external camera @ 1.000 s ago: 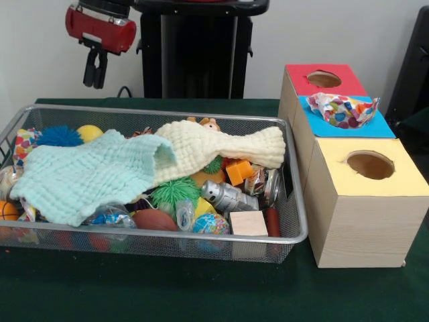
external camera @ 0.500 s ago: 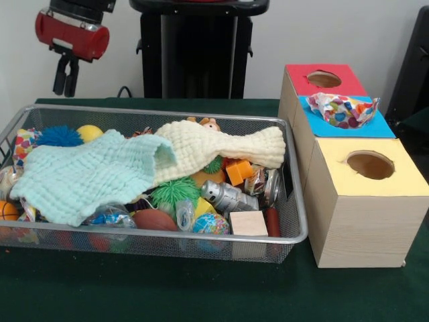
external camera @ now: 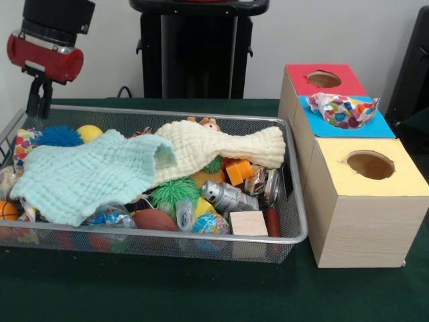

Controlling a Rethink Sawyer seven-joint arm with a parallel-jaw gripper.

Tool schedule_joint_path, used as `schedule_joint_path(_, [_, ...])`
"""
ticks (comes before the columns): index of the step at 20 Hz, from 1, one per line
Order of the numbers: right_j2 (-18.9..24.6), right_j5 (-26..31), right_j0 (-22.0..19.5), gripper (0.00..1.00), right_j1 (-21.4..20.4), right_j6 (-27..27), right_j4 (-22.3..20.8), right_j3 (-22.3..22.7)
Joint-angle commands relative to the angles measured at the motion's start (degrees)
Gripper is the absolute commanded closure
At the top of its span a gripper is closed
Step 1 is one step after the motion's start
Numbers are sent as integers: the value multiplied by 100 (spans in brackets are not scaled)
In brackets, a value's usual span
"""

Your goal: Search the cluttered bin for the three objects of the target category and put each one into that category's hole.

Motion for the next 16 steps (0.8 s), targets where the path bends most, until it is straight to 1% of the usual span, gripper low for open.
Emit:
schedule_joint_path(1, [679,728,-172,100,381,-549,-483,-500])
schedule_joint_path(4, [421,455,57,100,472,-155,-506,-346])
schedule_joint_path(6, [328,388,188,100,605,66,-440,-247])
schedule_joint_path(10, [199,523,337,100,672,284,-272,-19])
schedule_joint_path(13, [45,648,432,100,746,370,-182,0])
schedule_joint_path(16, [-92,545,494,100,921,453,-171,-46])
